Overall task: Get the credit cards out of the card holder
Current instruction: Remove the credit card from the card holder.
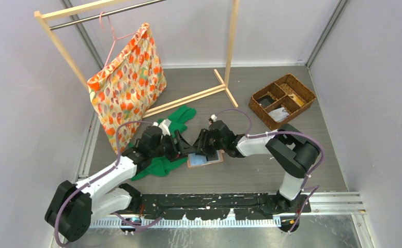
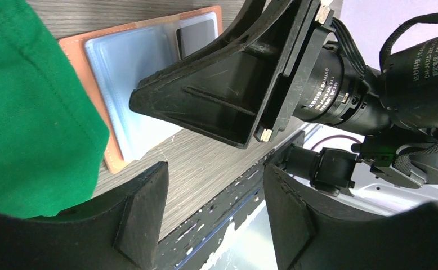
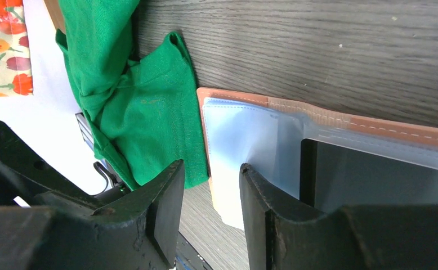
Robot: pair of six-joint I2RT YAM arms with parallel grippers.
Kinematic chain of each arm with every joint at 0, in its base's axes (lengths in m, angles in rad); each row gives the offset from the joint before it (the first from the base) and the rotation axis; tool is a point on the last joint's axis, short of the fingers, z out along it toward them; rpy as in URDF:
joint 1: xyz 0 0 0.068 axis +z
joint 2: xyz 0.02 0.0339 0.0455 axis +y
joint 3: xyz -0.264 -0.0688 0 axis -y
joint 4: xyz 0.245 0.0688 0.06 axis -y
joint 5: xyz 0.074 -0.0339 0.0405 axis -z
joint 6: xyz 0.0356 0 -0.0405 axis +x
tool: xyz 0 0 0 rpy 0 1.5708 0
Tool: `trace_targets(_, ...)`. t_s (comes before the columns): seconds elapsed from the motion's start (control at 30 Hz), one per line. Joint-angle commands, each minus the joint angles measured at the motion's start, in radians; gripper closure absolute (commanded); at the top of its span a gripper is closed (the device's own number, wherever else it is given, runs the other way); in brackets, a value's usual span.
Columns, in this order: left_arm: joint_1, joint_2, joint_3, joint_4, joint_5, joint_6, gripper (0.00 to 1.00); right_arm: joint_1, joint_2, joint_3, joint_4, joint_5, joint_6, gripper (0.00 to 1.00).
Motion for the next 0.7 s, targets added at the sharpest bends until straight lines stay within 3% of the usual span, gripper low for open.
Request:
trace_targets(0.0, 0.003, 0.032, -0.023, 0.151, 0.059, -0.039, 0.36, 0.007, 0.018, 0.013, -0.004, 0.025, 0.006, 0.53)
trace_targets(0.17, 0.003, 0.095, -0.06, 0.267, 0.066, -0.064, 0.36, 0.007, 0.01, -0.001, -0.001, 0.046, 0.027, 0.59)
trace_targets(0.37, 0.002, 0.149, -0.087, 0.328, 0.036, -0.039, 0.37, 0.007, 0.002, -0.014, -0.007, 0.069, 0.055, 0.88)
trace_targets(0.67, -0.009, 0.23, -0.097, 0.439, 0.056, -0.045, 0.38, 0.007, -0.02, -0.025, -0.032, 0.094, 0.056, 0.97)
